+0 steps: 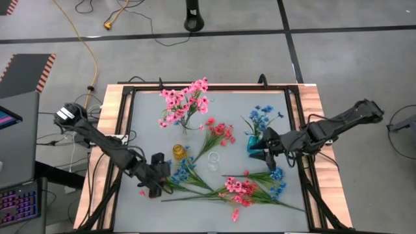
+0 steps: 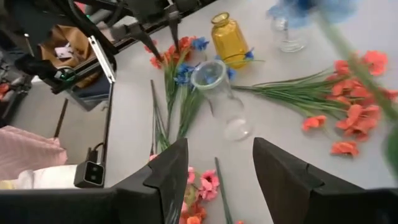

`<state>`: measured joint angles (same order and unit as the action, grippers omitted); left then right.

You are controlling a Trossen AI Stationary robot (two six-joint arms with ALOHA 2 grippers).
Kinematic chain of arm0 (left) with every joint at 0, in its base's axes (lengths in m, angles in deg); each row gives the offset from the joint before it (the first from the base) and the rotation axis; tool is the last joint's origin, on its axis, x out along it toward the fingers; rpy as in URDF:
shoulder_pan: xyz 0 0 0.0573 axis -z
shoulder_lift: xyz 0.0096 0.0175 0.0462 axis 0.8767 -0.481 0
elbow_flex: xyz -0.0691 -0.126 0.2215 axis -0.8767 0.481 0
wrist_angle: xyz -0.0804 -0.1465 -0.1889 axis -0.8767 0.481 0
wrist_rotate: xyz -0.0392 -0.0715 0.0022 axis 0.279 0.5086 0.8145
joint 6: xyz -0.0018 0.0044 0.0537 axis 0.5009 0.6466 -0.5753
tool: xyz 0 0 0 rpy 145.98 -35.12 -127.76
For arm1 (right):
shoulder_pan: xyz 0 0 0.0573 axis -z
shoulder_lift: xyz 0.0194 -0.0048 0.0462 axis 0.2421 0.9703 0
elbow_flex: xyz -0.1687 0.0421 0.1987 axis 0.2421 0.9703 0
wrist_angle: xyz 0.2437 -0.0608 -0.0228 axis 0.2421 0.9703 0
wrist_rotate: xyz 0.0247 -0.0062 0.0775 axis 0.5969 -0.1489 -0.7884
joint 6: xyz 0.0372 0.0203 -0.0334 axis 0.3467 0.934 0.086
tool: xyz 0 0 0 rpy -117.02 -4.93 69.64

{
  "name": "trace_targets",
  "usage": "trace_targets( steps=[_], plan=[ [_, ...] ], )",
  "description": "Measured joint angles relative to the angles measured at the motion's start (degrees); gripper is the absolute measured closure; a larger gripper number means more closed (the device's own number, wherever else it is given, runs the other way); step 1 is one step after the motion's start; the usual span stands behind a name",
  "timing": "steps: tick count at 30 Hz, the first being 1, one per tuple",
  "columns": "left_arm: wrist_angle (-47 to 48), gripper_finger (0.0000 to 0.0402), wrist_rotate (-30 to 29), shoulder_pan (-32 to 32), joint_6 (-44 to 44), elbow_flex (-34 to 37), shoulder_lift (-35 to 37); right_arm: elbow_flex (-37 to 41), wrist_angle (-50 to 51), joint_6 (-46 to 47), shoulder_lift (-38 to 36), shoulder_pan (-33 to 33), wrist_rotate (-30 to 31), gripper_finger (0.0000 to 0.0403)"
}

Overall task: Sort flowers into vase by color
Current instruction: Put the bottom left red flowers into the bottom transparent vase

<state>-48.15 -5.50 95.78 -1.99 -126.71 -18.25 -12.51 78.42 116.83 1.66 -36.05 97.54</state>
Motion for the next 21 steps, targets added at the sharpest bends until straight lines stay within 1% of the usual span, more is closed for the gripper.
trace_targets(
  steps=[6,10,13,17,21],
  plan=[
    [5.67,0.0219,-0.89,2.06,-0.68,-3.44,-7.28,0.0,-5.65,0.04,5.09,-2.81,-0.01,0.0196],
    [5.38,0.0219,-0.75,3.12,-1.06,-4.29,-11.73,0.0,-9.09,0.04,8.81,-4.32,-0.01,0.0196],
    [5.34,0.0219,0.93,3.36,-1.04,-4.65,-14.72,0.0,-12.28,0.04,11.55,-5.15,-0.01,0.0196],
    [5.65,0.0219,2.28,3.36,-1.08,-5.71,-17.09,0.0,-16.59,0.04,14.75,-6.1,-0.01,0.0196],
    [7.07,0.0219,2.32,3.33,-1.39,-6.74,-17.07,0.0,-19.85,0.02,17.27,-6.89,-0.01,0.0196]
  ],
)
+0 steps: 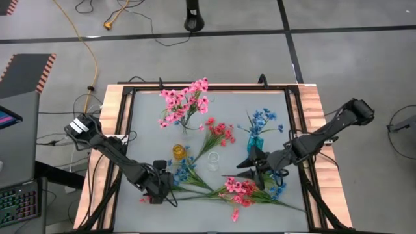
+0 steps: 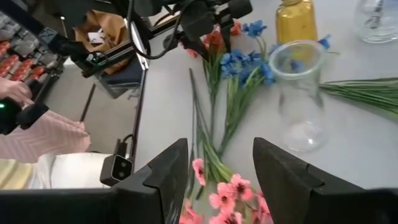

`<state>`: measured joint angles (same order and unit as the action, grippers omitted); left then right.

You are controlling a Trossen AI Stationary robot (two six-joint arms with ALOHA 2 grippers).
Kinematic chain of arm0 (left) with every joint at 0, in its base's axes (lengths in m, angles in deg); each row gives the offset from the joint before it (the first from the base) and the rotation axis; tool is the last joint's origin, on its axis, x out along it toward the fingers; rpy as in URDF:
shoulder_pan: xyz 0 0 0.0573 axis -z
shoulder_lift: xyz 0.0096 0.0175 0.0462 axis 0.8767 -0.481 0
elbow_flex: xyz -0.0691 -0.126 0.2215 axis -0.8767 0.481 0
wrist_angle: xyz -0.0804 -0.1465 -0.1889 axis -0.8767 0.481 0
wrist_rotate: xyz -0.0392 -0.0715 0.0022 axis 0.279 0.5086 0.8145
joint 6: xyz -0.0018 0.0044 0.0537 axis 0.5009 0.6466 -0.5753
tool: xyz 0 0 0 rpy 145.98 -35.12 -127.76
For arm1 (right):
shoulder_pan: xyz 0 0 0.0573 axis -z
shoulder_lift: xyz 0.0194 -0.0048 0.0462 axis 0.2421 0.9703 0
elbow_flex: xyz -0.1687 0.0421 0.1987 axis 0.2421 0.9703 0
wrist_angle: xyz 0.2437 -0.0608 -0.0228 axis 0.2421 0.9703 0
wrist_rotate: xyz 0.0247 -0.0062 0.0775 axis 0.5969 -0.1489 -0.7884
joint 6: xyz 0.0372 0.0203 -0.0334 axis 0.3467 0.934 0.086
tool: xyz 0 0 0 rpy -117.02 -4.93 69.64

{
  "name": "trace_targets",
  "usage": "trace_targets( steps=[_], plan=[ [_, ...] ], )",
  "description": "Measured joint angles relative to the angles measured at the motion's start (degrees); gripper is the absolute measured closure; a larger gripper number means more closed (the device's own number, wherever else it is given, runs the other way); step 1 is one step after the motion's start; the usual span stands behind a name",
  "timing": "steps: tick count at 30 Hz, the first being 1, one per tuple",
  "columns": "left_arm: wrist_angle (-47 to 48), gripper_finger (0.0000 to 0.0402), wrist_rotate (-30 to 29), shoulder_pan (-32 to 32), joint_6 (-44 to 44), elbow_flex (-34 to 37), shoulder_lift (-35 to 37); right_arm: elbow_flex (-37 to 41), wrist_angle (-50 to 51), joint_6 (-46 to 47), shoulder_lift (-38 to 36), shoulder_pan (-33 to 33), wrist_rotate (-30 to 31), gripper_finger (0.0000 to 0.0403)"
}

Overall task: Sort flowers into vase by color
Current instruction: Put the bottom left red flowers into the bottom transparent vase

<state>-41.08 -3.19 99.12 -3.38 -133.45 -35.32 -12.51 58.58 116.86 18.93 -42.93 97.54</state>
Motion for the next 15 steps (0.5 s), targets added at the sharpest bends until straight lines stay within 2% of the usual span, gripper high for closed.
trace_targets(
  steps=[3,6,15],
  plan=[
    [2.69,0.0228,-0.2,0.02,0.17,-1.15,0.41,0.0,-1.67,0.02,1.32,-0.53,0.0,0.0196],
    [6.52,0.0253,-0.14,0.02,0.2,-2.54,0.45,0.0,-2.91,0.02,2.35,-0.72,-0.02,0.0196],
    [10.2,0.0374,3.11,0.02,0.13,-5.34,0.48,0.0,-8.8,-0.42,5.68,-0.57,0.25,0.0196]
  ],
)
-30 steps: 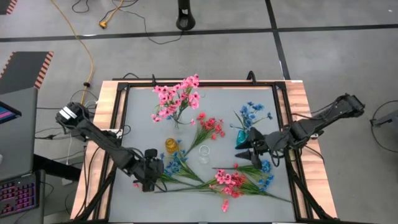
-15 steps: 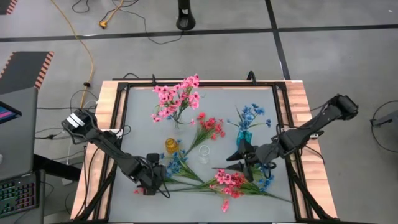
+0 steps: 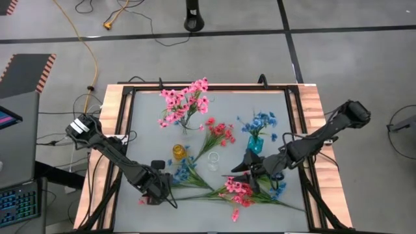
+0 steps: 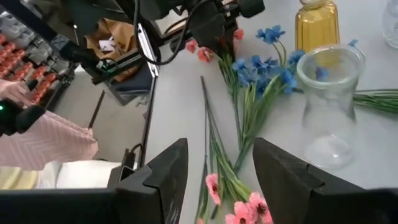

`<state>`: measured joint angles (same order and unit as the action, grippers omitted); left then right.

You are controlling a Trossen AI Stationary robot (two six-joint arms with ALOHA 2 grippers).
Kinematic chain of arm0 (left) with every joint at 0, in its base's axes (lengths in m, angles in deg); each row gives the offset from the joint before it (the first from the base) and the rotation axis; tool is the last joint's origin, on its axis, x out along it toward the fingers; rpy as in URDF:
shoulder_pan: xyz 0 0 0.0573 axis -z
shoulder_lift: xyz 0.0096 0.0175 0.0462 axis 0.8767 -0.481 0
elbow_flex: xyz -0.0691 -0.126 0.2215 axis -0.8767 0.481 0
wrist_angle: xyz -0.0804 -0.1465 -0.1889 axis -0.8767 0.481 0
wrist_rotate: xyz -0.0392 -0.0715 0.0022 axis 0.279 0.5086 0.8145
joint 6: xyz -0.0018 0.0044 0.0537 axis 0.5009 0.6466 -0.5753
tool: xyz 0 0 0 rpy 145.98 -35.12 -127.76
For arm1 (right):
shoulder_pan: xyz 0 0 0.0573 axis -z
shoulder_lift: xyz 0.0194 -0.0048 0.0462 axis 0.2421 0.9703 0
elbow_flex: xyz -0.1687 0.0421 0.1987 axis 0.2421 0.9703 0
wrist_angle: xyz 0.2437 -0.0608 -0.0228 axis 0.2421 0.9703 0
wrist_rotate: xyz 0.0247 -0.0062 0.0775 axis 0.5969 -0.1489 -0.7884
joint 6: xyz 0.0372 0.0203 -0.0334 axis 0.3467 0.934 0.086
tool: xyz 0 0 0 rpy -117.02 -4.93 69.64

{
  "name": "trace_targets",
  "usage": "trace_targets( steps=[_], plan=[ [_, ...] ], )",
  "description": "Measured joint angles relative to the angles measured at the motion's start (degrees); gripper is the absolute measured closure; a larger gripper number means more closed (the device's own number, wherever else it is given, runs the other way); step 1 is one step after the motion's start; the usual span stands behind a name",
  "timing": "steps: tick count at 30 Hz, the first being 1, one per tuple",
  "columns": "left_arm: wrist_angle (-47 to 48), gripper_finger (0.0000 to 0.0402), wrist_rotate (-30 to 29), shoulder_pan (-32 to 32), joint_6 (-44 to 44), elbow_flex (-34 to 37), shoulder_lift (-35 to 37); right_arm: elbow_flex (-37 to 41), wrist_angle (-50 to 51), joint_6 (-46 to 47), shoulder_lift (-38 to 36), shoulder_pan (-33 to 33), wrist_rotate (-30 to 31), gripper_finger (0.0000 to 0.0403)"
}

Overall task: Sort flowers into vase by color
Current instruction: Put the bottom left red flowers into the bottom transparent vase

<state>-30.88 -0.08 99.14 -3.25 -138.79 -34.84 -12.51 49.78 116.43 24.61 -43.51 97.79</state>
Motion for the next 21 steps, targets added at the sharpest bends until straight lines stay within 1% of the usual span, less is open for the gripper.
trace_targets(
  steps=[1,3,8,12,17,21],
  plan=[
    [1.03,0.0385,0.63,0.0,-0.14,-0.55,0.0,0.0,-0.28,-0.04,0.11,0.0,0.03,0.0196],
    [2.68,0.0395,1.28,0.0,0.1,-1.98,0.02,0.0,-0.07,-0.03,0.13,0.0,0.14,0.0196],
    [8.54,0.0389,2.39,0.02,0.05,-6.35,0.04,0.0,-2.16,-0.13,0.11,-0.12,0.76,0.0196],
    [12.58,0.0392,3.68,0.01,-0.42,-10.22,0.07,0.0,-2.83,-0.27,0.09,-0.04,0.87,0.0196],
    [17.44,0.0396,4.76,0.02,-2.22,-15.55,0.07,0.0,-3.71,-4.12,0.09,0.0,2.77,0.0196],
    [21.57,0.0395,4.61,0.02,-2.79,-19.64,0.09,0.0,-6.72,-8.68,0.09,0.0,4.09,0.0196]
  ],
)
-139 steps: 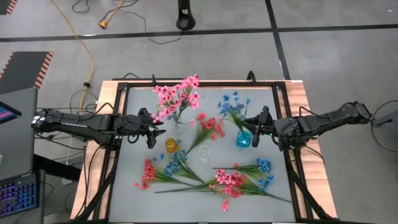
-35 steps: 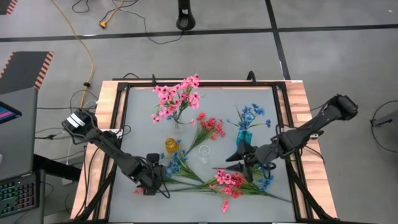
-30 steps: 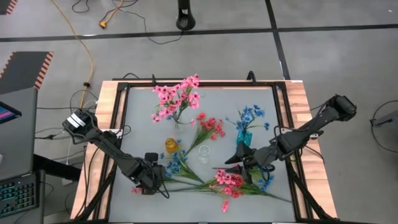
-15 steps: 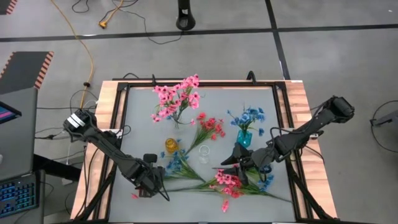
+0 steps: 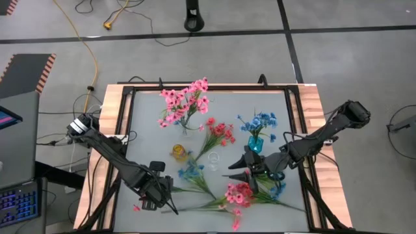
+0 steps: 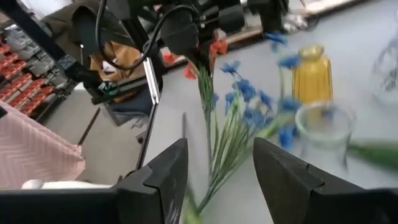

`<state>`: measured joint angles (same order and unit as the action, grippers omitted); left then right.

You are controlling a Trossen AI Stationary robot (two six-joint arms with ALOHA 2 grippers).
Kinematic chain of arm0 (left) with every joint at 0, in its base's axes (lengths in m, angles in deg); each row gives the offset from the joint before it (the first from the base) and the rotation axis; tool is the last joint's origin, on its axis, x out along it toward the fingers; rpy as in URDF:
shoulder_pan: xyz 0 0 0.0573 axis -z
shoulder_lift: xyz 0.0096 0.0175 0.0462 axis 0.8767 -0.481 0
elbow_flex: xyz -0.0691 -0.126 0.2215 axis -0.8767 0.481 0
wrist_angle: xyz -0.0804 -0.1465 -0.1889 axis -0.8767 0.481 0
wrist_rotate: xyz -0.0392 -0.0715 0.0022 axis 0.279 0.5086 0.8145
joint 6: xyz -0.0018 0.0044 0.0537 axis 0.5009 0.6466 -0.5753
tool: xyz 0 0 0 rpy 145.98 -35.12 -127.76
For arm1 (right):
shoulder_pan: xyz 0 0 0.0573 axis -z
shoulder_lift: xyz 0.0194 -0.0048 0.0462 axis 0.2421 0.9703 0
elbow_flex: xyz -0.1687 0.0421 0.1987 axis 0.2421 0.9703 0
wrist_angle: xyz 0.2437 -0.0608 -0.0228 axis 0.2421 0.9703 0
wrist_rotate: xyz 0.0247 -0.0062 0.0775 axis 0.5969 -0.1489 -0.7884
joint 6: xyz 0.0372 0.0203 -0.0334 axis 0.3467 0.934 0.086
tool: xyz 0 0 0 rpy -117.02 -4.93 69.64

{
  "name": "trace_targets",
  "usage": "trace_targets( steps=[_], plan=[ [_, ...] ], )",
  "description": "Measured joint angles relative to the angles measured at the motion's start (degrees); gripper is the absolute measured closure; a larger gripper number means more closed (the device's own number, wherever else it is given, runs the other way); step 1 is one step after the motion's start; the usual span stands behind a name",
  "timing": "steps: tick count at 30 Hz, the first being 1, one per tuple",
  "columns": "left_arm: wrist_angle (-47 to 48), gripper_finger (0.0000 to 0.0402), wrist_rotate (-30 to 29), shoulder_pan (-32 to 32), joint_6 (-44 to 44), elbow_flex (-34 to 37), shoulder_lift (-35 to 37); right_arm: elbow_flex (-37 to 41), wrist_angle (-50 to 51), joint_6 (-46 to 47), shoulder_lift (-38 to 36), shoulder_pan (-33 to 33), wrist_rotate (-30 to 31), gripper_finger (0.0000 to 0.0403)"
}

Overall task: Sort flowers into vase by color
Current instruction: Put the bottom left red flowers into the bottom transparent vase

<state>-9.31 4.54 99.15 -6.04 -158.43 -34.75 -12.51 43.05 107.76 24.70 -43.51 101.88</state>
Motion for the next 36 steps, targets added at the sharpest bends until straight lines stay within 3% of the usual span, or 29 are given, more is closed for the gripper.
trace_targets(
  steps=[10,19,25,36],
  plan=[
    [10.47,0.0395,-2.02,-0.13,1.09,-5.95,0.07,0.0,-1.73,-6.47,0.0,0.38,1.19,0.0196],
    [9.41,0.0395,-2.02,-3.31,3.52,-9.06,0.07,0.0,-1.91,-6.47,0.0,1.92,1.21,0.0196],
    [3.14,0.0395,0.99,-8.82,4.3,-10.8,0.07,0.0,-1.71,-7.72,0.0,1.63,1.17,0.0196],
    [-11.86,0.0395,11.99,-19.21,5.91,-10.87,0.07,0.0,-1.65,-21.47,0.0,0.03,1.06,0.0196]
  ],
)
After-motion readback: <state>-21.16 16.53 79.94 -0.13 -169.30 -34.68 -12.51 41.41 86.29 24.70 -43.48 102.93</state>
